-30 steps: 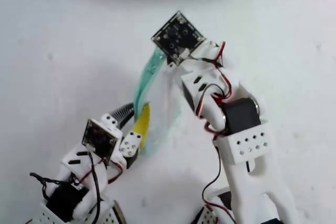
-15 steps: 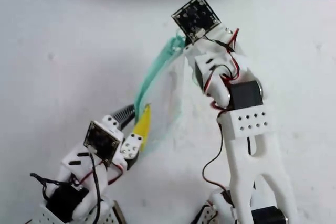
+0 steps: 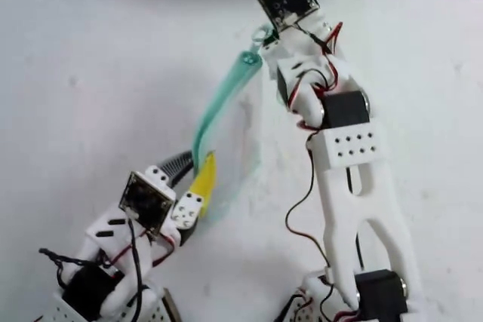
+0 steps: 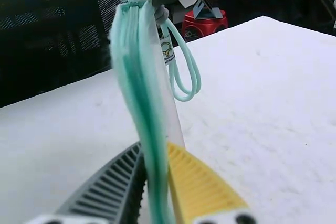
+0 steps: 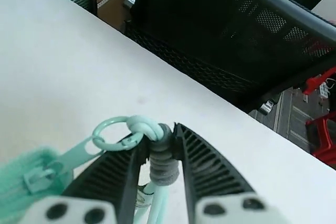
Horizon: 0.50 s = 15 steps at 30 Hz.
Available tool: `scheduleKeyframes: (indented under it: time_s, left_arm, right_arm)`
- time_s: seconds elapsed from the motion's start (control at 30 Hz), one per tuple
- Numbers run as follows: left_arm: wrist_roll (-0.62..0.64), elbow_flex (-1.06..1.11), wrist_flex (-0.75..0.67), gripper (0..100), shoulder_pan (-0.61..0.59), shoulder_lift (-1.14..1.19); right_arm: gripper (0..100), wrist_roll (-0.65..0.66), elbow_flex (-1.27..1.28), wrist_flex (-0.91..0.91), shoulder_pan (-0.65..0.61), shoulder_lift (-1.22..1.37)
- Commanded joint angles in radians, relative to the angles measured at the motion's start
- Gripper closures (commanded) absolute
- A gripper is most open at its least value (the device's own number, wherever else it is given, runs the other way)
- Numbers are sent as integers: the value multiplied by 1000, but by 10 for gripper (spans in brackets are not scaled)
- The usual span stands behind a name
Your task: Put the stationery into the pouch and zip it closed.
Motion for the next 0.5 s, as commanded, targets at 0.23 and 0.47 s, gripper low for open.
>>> scheduleKeyframes:
  time_s: [0.23, 0.47]
  left_arm:
    - [-8, -44, 46, 980, 18, -12]
    - [-8, -43, 44, 980, 16, -12]
  right_arm:
    - [981, -23, -97, -7, 113, 76]
    - [981, 40, -97, 27, 134, 91]
